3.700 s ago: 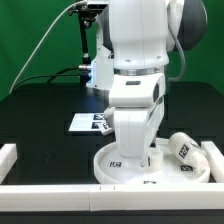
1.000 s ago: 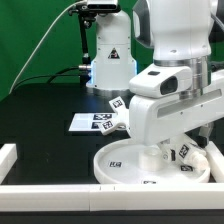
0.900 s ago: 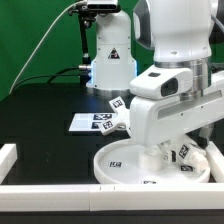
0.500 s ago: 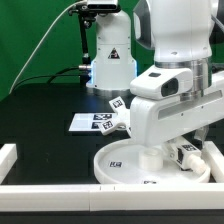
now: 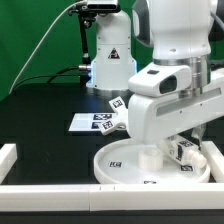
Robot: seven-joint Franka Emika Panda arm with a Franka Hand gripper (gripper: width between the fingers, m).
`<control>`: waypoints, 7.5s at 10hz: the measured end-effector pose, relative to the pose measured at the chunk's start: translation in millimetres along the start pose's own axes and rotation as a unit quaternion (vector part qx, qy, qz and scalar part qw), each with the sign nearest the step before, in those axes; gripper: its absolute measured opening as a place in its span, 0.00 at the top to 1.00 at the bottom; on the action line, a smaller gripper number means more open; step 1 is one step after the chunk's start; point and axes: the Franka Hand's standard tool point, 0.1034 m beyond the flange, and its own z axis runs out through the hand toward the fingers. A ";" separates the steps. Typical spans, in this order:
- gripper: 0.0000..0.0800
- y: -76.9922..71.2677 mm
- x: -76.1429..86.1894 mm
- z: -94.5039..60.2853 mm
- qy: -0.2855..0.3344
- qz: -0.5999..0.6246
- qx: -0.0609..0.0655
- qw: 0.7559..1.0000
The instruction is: Assemble round table
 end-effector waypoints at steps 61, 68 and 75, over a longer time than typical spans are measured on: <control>0.19 157.5 -168.6 -56.1 -0.080 -0.413 0.025 0.907; 0.19 155.9 -169.4 -59.3 -0.041 -0.028 0.024 0.998; 0.19 167.8 -175.4 -42.8 -0.055 0.315 0.047 0.947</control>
Offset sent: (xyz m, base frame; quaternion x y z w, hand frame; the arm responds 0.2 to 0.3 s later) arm -0.0243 -0.0279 0.0260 0.0210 0.0198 -0.1359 0.9903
